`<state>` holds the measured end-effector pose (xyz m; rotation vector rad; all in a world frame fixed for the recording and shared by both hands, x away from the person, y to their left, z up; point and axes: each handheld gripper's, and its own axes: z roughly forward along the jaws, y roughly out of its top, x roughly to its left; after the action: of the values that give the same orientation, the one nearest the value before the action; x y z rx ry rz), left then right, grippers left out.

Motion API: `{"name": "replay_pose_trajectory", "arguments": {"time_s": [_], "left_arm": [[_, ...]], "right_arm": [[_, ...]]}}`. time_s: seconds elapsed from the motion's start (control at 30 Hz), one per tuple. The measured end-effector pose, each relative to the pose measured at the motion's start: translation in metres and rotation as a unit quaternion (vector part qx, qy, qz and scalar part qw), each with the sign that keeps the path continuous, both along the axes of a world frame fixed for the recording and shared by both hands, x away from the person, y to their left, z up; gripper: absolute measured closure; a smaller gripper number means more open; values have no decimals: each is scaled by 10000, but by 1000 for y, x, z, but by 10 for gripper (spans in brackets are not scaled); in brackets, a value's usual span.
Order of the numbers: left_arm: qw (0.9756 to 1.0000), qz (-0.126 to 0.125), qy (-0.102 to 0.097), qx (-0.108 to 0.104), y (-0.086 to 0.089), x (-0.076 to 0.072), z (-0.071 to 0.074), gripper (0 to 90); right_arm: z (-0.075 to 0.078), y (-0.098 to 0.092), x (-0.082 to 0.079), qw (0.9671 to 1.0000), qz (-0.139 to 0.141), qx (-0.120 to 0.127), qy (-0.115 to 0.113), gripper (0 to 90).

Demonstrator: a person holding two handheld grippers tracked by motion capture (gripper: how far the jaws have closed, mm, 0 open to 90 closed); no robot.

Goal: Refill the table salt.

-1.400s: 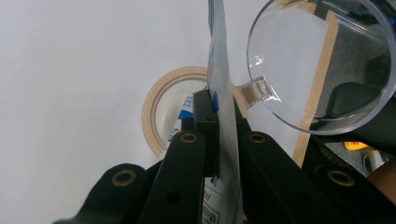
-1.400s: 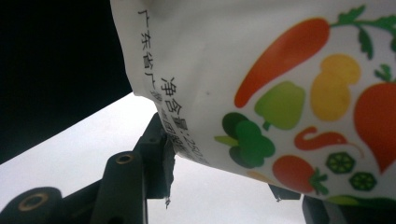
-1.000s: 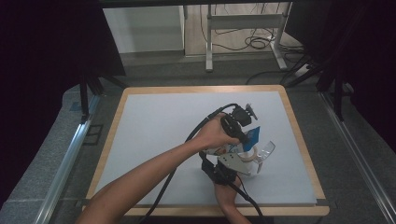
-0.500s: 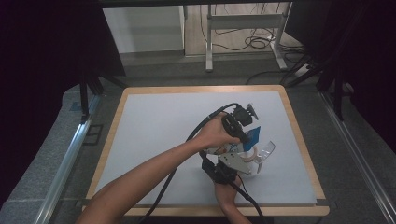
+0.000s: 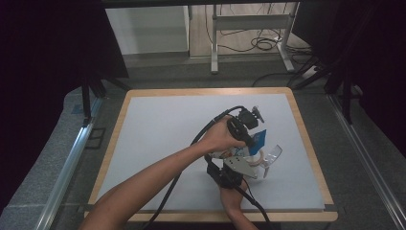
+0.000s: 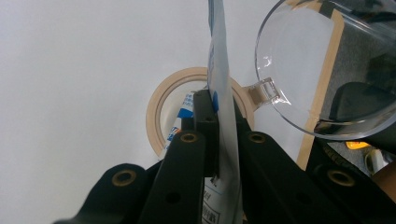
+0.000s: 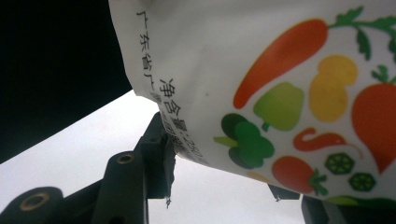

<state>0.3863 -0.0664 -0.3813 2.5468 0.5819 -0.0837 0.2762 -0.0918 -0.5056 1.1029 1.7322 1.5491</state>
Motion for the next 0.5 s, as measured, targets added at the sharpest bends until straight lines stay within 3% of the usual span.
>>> {"name": "replay_pose_trajectory", "arguments": {"time_s": [0.5], "left_arm": [[9999, -7, -24, 118, -1, 1, 2, 900]], "right_arm": [[2, 3, 1, 9997, -6, 237, 75, 516]]}}
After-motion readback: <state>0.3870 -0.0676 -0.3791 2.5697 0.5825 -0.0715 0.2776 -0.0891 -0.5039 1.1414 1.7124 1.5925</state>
